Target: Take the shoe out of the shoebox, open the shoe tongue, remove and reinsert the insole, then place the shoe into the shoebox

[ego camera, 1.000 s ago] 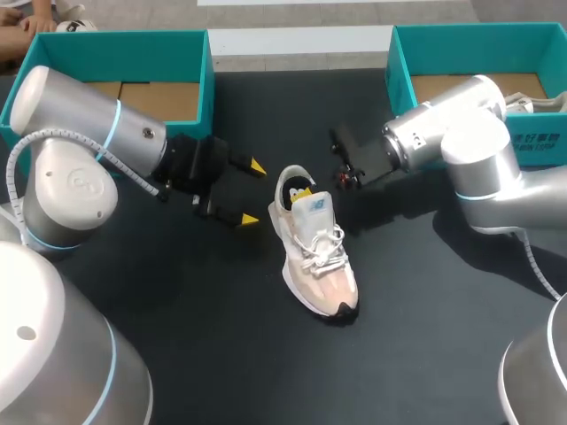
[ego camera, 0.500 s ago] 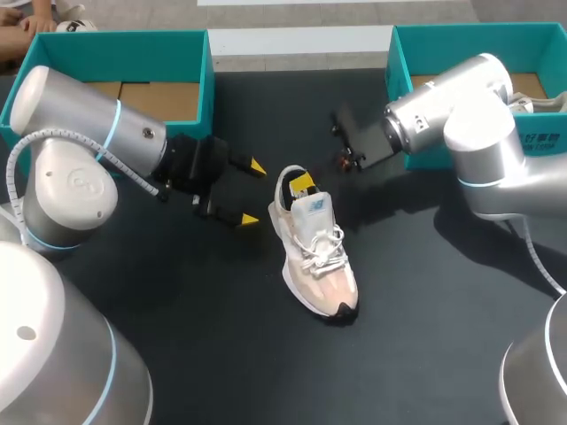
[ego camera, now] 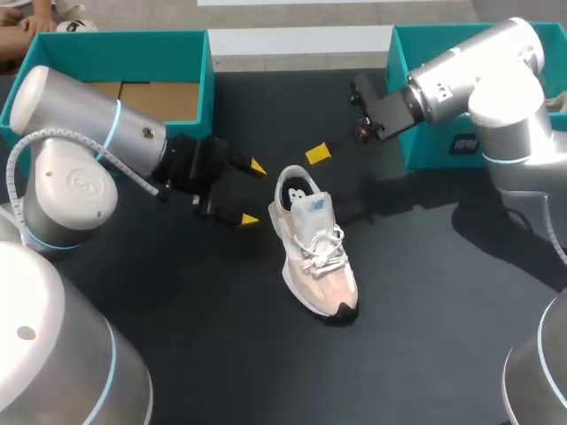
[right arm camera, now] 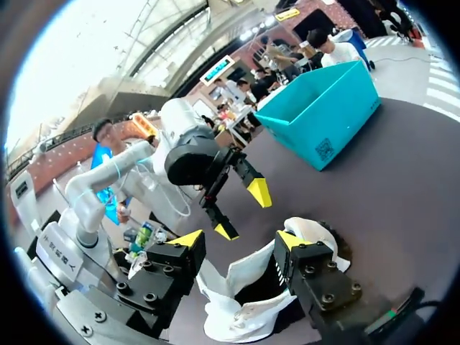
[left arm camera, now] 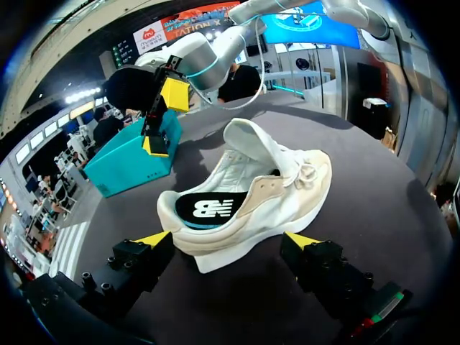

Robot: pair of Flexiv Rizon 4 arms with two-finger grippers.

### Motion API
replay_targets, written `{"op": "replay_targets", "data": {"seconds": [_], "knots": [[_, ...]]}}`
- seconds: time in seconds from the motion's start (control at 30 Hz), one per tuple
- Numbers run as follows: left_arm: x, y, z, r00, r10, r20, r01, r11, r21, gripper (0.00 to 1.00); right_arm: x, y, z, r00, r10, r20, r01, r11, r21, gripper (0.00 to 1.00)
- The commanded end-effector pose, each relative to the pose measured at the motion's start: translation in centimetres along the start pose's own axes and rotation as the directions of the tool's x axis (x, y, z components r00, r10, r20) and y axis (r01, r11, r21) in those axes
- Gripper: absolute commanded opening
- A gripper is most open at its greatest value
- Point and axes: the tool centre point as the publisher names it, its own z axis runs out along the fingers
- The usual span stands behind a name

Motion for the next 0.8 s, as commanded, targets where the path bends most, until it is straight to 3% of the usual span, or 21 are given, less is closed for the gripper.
{"op": "replay_targets", "data": {"seconds": [0.03,0.1,0.17,0.2,0.37,0.43,0.53,0.57,0.6,0.8], "knots": [[0.0,0.0,0.1,1.0,0.0,-0.001,0.0,1.0,-0.003,1.0,3.0,-2.7,-0.3,0.994,0.046,0.101,-0.037,0.996,-0.085,0.45],[0.0,0.0,0.1,1.0,0.0,-0.001,0.0,1.0,-0.003,1.0,3.0,-3.1,-0.1,0.992,0.066,0.112,-0.056,0.994,-0.097,0.36],[0.0,0.0,0.1,1.0,0.0,-0.001,0.0,1.0,-0.003,1.0,3.3,-3.0,0.3,0.988,0.083,0.128,-0.068,0.991,-0.118,0.04],[0.0,0.0,0.1,1.0,0.0,-0.001,0.0,1.0,-0.003,1.0,3.3,-3.1,0.2,0.987,0.093,0.134,-0.077,0.989,-0.123,0.0],[0.4,-0.8,-2.4,0.998,0.059,-0.031,-0.059,0.998,-0.003,1.0,3.6,-2.9,0.3,0.969,0.138,0.207,-0.112,0.985,-0.135,0.0],[0.4,-0.9,-3.2,0.997,0.074,-0.031,-0.075,0.997,-0.023,1.0,3.8,-2.7,-0.1,0.948,0.166,0.27,-0.128,0.98,-0.154,0.0],[0.4,-1.3,-4.8,0.995,0.096,-0.03,-0.096,0.995,0.004,1.0,4.5,-2.0,-0.1,0.912,0.178,0.37,-0.132,0.98,-0.148,0.0],[0.4,-1.3,-5.3,0.994,0.107,-0.02,-0.107,0.994,0.003,1.0,4.7,-1.8,-0.1,0.912,0.165,0.375,-0.111,0.98,-0.163,0.0],[0.3,-1.4,-6.0,0.993,0.116,-0.024,-0.115,0.993,0.015,1.0,4.9,-1.4,0.1,0.929,0.159,0.334,-0.084,0.97,-0.227,0.0],[-0.7,-1.3,-8.8,0.984,0.174,-0.029,-0.174,0.985,-0.01,1.0,4.9,-1.4,0.1,0.929,0.159,0.334,-0.084,0.97,-0.227,0.0]]}}
